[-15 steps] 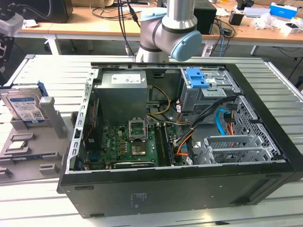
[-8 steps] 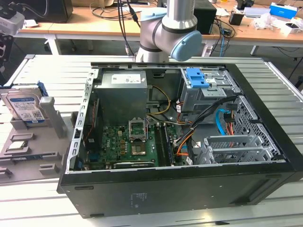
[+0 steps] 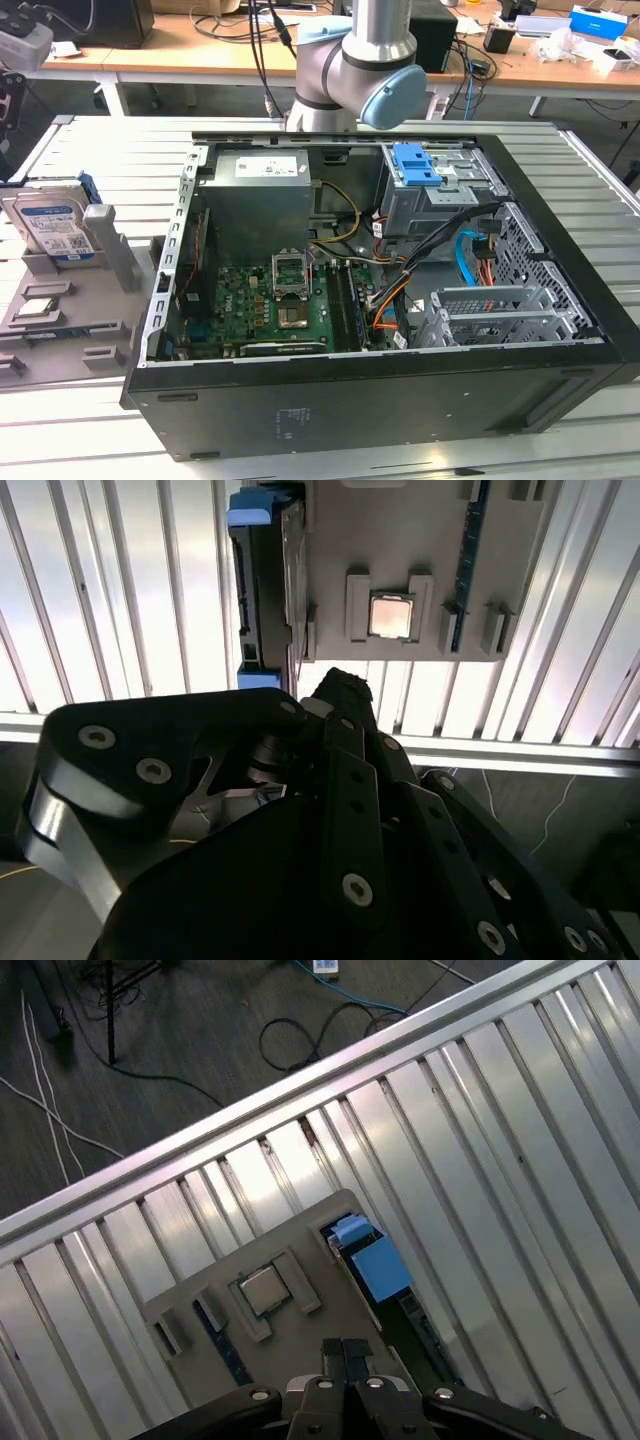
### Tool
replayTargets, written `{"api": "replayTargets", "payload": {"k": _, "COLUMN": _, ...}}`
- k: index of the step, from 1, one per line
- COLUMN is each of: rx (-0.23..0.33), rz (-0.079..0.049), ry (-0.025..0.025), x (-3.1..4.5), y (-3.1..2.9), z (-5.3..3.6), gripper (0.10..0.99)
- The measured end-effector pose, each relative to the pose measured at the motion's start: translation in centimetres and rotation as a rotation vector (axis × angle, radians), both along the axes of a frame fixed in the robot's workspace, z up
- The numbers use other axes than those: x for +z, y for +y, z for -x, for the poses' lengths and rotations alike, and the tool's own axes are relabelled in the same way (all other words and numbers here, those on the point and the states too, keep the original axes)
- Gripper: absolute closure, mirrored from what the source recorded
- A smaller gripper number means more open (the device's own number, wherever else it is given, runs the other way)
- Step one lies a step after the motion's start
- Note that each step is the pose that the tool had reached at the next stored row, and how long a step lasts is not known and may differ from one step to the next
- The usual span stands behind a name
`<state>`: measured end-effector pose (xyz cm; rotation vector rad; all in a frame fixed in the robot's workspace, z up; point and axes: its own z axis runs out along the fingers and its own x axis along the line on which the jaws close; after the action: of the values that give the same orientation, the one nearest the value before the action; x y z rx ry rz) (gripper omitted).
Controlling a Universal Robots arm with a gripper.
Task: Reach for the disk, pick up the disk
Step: 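Pick up the disk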
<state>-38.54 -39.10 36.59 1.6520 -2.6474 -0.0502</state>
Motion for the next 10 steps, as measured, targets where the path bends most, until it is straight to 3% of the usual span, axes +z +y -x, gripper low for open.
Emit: {"api": "replayTargets", "payload": {"k": 10, "rx": 0.087, "rz": 0.0, "ry": 0.0, "x": 0.0, "y": 0.0, "z": 0.0, "gripper": 0.98}}
